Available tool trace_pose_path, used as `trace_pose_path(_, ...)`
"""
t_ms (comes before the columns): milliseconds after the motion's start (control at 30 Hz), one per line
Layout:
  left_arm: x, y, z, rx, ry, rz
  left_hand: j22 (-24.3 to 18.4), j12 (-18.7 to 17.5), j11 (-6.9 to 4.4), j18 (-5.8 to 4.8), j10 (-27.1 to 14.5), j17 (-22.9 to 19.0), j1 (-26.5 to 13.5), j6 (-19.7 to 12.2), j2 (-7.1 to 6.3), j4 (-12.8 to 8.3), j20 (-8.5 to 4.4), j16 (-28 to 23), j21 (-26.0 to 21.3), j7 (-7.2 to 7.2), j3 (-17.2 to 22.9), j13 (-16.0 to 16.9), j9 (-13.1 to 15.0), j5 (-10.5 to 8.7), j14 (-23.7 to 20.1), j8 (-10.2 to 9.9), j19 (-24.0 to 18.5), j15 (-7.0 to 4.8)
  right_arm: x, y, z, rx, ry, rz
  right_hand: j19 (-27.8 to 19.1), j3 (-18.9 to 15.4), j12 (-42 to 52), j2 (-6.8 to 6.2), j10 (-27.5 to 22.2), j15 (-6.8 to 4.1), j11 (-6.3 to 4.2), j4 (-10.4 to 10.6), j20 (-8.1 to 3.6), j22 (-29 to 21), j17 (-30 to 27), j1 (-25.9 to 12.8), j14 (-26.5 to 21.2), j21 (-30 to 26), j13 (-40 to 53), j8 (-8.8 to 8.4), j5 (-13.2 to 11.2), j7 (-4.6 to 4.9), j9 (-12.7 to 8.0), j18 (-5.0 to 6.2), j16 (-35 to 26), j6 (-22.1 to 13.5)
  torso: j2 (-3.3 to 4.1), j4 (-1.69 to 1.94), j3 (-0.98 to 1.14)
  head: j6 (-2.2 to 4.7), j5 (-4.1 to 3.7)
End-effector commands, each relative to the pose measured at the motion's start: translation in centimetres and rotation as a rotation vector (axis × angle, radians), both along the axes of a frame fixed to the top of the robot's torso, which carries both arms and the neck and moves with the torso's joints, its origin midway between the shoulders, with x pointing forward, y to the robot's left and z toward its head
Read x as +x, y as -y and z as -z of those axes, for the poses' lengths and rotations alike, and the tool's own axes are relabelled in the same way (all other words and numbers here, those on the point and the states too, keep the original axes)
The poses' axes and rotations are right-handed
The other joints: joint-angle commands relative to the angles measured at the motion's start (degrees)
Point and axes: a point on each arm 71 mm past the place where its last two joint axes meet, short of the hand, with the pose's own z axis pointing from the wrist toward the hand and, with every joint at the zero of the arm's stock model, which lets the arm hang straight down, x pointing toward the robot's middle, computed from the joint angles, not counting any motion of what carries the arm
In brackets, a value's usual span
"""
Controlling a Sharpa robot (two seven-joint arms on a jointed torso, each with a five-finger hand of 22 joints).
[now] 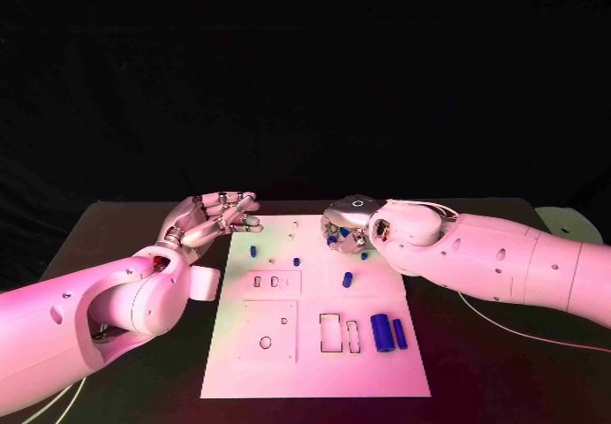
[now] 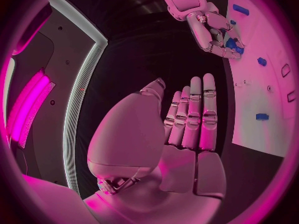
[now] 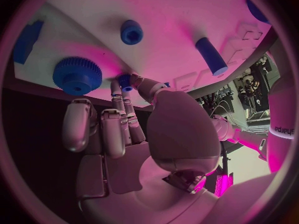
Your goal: Assemble the parts on the task board
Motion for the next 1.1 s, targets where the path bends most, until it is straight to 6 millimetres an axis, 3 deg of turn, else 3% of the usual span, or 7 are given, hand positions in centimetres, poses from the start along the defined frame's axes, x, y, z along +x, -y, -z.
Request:
trace_pose_path(33,0.0,0.1,-0.1,-0.009,0.002,0.013,-0.07,-0.31,0.27,0.60,-0.23,0.05,-0.45,-0.26,-0.03,0.06,0.18,0.06,-0.06,0.23,0.33,-0.03,-0.08,-0.26,-0.30,-0.39,-0.23,-0.02,0.0,0.1,-0.2,0.019,0.052,0.005,0.23,0.44,0.59,1.93,2.23,-0.52,-1.57,-0.64,-0.36,0.68,3.35,1.61,3.81,0.51,0.85,1.22,-0.42,-0.43,1.27,-1.03,0.32,0.94,0.23,0.19,0.00,0.10,0.01)
trace_pose_path(300,0.1,-0.2,-0.1,-0.006,0.001,0.007,-0.08,-0.37,0.29,0.61,-0.26,0.10,-0.44,-0.28,0.03,0.04,0.19,0.06,-0.06,0.24,0.39,-0.02,-0.08,-0.25,-0.32,-0.42,-0.24,-0.01,-0.7,-0.4,-1.0,0.077,0.109,-0.018,0.60,0.55,0.65,2.09,2.60,-0.68,-1.74,-1.25,-0.61,1.96,3.81,1.88,3.90,1.32,1.41,1.79,-0.57,-0.46,2.29,-1.25,0.64,0.68,0.38,0.25,-0.04,0.49,0.26)
trace_pose_path(567,0.2,-0.2,-0.1,-0.005,-0.001,0.007,-0.08,-0.42,0.29,0.62,-0.29,0.17,-0.37,-0.30,0.09,-0.02,0.20,0.07,-0.06,0.24,0.48,-0.02,-0.09,-0.24,-0.34,-0.45,-0.25,-0.01,-0.6,-1.0,-2.2,0.124,0.164,-0.018,0.65,0.61,0.59,2.02,2.55,-0.70,-1.74,-1.56,-0.65,2.27,3.87,1.98,3.91,1.52,1.64,1.96,-0.57,-0.43,2.69,-1.30,0.71,0.53,0.62,0.48,-0.16,1.41,0.00)
trace_pose_path(733,0.2,-0.2,0.0,-0.004,-0.002,0.007,-0.09,-0.48,0.30,0.63,-0.31,0.22,-0.31,-0.32,0.13,-0.07,0.21,0.07,-0.05,0.24,0.55,-0.01,-0.09,-0.23,-0.37,-0.47,-0.26,-0.01,0.0,-1.5,-2.5,0.148,0.198,-0.007,0.49,0.70,0.41,1.99,2.28,-0.65,-1.65,-1.71,-0.65,2.16,3.88,1.96,3.91,1.45,1.76,1.98,-0.60,-0.34,2.95,-1.27,0.74,0.25,0.80,0.64,-0.12,1.31,-0.05)
trace_pose_path(933,0.3,-0.1,0.0,-0.005,-0.003,0.010,-0.09,-0.48,0.30,0.63,-0.31,0.22,-0.31,-0.32,0.13,-0.07,0.21,0.07,-0.05,0.24,0.55,-0.01,-0.09,-0.23,-0.37,-0.47,-0.26,-0.01,0.6,-2.4,-2.6,0.175,0.229,-0.004,0.40,0.84,0.18,1.99,1.98,-0.55,-1.52,-1.83,-0.60,2.18,3.84,1.89,3.90,1.47,1.87,1.94,-0.48,-0.21,3.21,-1.26,0.76,-0.09,0.95,0.94,-0.15,1.52,-0.12)
trace_pose_path(1100,0.3,0.0,0.0,-0.006,-0.005,0.013,-0.09,-0.53,0.30,0.63,-0.34,0.27,-0.27,-0.35,0.14,-0.10,0.22,0.07,-0.05,0.24,0.61,-0.01,-0.09,-0.24,-0.40,-0.50,-0.28,-0.01,0.9,-3.3,-2.5,0.191,0.233,-0.005,0.37,0.92,0.06,2.05,1.83,-0.48,-1.43,-1.81,-0.55,2.24,3.89,1.75,3.90,1.50,1.94,1.90,-0.46,-0.13,3.36,-1.27,0.80,-0.31,1.04,1.54,-0.41,1.58,-0.08)
